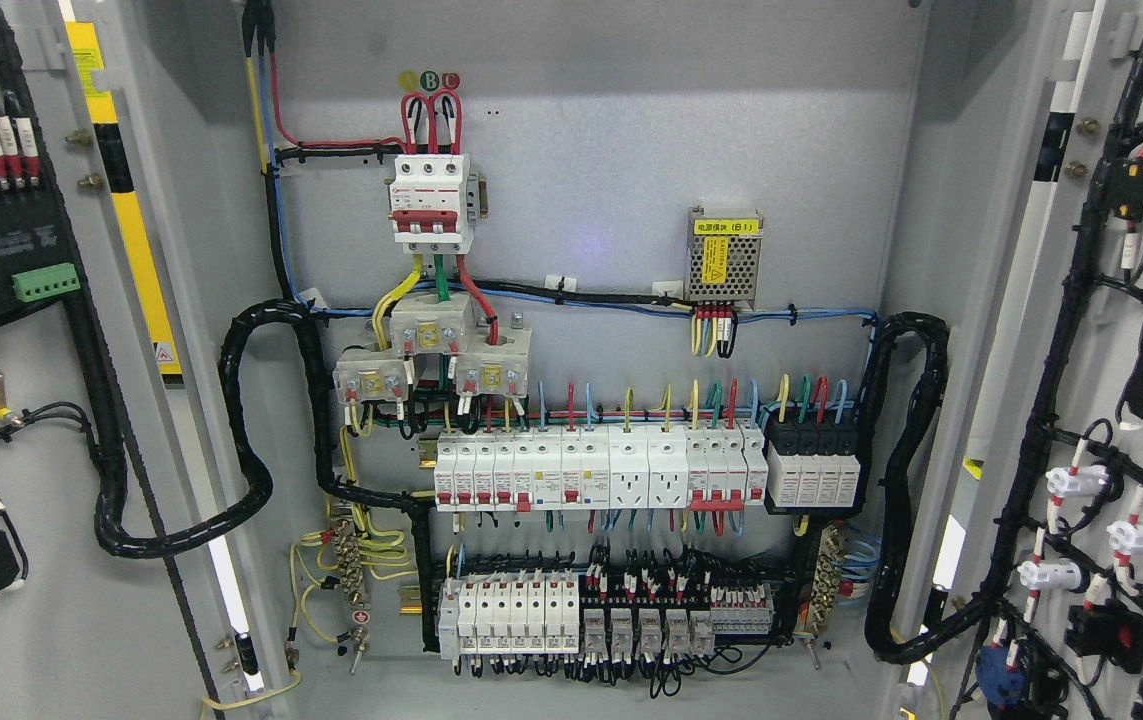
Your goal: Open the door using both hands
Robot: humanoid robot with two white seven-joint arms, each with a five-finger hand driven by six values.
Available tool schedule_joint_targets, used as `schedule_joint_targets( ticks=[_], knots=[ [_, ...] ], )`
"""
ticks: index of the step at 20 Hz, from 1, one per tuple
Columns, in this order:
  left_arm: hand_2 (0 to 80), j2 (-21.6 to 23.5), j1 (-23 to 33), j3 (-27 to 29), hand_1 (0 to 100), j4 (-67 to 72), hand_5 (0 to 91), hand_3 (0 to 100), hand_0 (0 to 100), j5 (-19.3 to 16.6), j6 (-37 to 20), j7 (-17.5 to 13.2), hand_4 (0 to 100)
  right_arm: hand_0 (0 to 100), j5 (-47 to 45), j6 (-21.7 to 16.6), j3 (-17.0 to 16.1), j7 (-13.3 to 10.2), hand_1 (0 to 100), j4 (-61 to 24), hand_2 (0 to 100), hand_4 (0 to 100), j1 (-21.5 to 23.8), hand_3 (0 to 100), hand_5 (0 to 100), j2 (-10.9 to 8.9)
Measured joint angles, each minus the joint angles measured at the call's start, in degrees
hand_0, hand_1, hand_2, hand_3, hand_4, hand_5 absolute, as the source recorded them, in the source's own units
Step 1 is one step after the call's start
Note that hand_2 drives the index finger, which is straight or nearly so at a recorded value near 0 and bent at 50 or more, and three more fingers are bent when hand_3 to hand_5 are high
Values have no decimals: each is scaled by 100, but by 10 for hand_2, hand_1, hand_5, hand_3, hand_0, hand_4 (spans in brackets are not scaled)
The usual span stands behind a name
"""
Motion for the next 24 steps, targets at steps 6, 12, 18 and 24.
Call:
schedule_joint_targets(
  ticks=[6,12,18,24],
  knots=[
    [0,103,-79,4,556,171,0,0,120,4,0,-2,0,0,-64,15,-53,0,500,12,40,0,3,0,0,-3],
    [0,138,-96,-94,556,167,0,0,120,7,94,-15,0,0,-119,15,-80,0,500,16,40,0,6,0,0,-55],
    [0,97,-40,-425,556,-253,0,0,120,7,104,27,0,0,-218,15,-68,0,500,3,40,0,15,0,0,-119],
    [0,-61,9,-790,556,-796,0,0,120,-48,94,51,0,0,-237,-6,119,0,500,-10,40,0,41,0,0,-236]
  ],
)
